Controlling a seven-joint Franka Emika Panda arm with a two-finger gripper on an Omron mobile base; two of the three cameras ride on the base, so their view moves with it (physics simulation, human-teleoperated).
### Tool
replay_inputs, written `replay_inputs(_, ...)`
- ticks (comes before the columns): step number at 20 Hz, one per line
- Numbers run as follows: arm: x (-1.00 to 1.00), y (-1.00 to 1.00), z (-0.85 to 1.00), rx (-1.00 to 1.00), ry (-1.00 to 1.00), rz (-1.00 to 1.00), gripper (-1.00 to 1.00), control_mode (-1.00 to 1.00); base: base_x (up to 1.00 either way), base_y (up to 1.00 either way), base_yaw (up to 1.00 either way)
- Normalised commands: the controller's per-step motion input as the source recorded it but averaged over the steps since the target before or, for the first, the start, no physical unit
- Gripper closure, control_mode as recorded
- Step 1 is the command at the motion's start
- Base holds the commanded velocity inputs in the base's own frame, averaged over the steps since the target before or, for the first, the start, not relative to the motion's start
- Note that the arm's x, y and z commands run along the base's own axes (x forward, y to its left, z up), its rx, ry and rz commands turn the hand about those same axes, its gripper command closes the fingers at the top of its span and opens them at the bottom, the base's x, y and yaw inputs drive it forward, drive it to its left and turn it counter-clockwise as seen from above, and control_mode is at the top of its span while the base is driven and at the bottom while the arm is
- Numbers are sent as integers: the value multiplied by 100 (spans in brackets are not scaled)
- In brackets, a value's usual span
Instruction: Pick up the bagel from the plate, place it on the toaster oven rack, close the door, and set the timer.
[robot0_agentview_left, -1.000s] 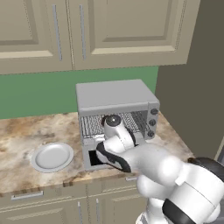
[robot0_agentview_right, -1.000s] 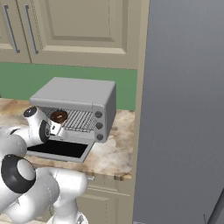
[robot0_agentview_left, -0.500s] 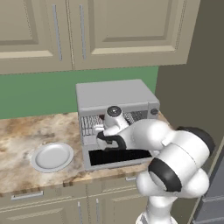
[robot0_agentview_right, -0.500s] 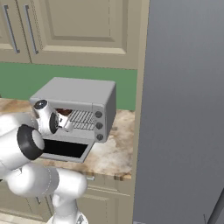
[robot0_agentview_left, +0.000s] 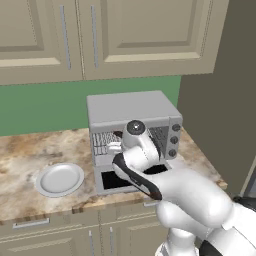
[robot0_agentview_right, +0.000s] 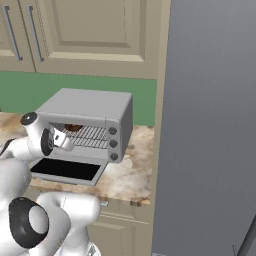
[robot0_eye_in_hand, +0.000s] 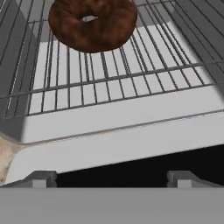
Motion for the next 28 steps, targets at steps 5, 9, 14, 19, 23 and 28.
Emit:
replay_inputs(5,-72,52,75,0,12,4,-100,-100,0,0,0)
replay_inputs(9,-34,93,66,-7,34,12,-100,-100,0,0,0)
replay_inputs(14,-24,99,38,-20,32,15,-100,-100,0,0,0)
replay_inputs(19,-24,78,-1,-38,7,9,-100,-100,0,0,0)
replay_inputs(23,-6,44,-22,-40,0,2,-100,-100,0,0,0)
replay_inputs(28,-1,4,-44,-25,-9,0,-100,-100,0,0,0)
